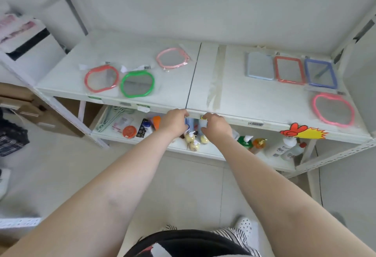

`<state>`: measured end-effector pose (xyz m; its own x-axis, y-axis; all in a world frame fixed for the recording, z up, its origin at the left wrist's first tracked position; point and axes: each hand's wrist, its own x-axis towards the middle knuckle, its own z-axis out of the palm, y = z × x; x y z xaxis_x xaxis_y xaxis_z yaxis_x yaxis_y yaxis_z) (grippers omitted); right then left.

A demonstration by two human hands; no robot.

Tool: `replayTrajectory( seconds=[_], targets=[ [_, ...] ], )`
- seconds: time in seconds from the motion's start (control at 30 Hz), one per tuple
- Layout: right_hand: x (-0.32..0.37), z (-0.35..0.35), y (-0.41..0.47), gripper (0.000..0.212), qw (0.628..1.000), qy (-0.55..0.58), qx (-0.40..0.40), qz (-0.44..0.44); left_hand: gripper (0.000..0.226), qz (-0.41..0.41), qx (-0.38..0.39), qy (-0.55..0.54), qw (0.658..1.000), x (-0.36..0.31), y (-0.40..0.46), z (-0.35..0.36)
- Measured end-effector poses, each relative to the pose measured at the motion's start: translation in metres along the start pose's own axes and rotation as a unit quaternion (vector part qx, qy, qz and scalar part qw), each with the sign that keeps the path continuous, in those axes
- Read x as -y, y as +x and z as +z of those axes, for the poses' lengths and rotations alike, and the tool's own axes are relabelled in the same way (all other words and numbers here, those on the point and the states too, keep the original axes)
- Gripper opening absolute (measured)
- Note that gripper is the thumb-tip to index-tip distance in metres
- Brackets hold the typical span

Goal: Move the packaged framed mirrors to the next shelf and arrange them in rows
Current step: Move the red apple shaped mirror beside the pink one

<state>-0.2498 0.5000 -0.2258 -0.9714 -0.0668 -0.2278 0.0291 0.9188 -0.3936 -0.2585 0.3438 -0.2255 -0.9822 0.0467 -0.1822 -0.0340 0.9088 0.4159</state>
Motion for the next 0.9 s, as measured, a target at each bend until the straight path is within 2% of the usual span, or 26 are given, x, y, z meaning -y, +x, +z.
replayTrajectory(
  seconds=[0.23,0.4,0.9],
  targets=[
    [0.094,0.026,0.008,0.046,1.0,-0.025,-0.008,0.002,0.041,-0.011,-0.029,-0.004,1.0,0.09,-0.007,-0.047],
    [0.141,0.034,0.037,0.044,0.999,-0.041,0.001,-0.028,0.041,-0.055,-0.047,-0.049,0.996,0.138,0.005,-0.068],
    [0.29,0.061,0.185,0.04,0.986,-0.06,0.051,-0.146,0.043,-0.181,-0.111,-0.039,0.977,0.269,0.09,-0.149]
  ],
)
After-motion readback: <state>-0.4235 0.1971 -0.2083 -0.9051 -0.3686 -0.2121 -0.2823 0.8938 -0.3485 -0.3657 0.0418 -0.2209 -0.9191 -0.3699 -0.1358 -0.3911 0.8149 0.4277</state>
